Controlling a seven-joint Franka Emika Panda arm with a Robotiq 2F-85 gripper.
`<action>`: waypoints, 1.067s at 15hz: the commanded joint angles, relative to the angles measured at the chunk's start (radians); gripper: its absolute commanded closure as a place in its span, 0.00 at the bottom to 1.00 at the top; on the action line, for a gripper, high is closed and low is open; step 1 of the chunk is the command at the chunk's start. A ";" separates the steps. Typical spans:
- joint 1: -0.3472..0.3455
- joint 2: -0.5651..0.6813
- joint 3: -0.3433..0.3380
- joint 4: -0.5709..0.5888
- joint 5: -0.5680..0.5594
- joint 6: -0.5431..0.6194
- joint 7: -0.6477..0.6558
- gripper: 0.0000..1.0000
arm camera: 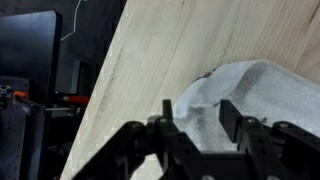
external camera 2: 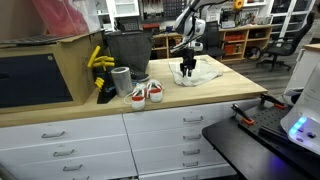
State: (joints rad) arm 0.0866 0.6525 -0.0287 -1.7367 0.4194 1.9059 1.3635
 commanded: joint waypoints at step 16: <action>0.011 -0.049 -0.015 -0.057 -0.013 0.019 0.133 0.00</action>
State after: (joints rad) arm 0.0872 0.6517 -0.0290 -1.7420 0.4140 1.9180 1.4147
